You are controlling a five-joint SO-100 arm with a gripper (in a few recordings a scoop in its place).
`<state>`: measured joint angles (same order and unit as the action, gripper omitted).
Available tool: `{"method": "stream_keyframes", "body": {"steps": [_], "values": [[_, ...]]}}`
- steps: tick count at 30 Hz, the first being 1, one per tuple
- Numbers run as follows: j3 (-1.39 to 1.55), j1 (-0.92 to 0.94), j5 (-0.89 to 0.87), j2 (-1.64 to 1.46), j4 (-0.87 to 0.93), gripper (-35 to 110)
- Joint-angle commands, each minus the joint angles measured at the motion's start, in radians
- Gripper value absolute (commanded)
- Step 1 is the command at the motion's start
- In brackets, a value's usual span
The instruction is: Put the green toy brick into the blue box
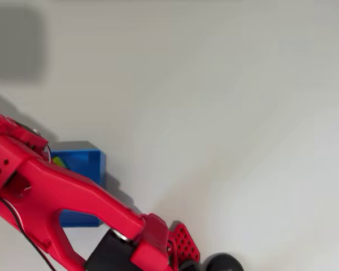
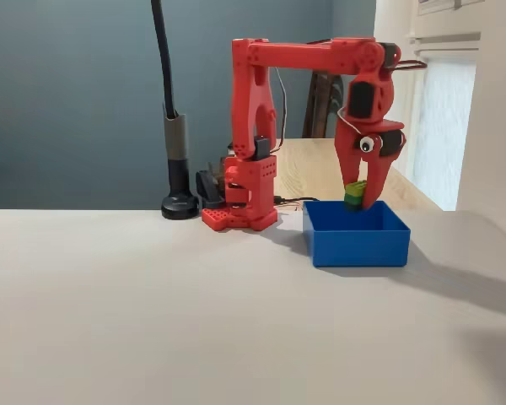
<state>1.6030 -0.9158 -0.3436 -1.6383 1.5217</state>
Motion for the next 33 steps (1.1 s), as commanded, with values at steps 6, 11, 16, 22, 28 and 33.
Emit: {"method": "stream_keyframes", "body": {"steps": [6,11,16,22,28,33], "values": [[0.015,-0.025,-0.006,-0.104,0.029,0],[0.041,-0.031,0.011,-0.104,0.029,0],[0.066,-0.038,0.041,-0.104,0.029,6],[0.077,-0.043,0.055,-0.104,0.031,18],[0.069,-0.044,0.055,-0.104,0.031,23],[0.023,0.006,0.054,-0.115,0.031,6]]}}
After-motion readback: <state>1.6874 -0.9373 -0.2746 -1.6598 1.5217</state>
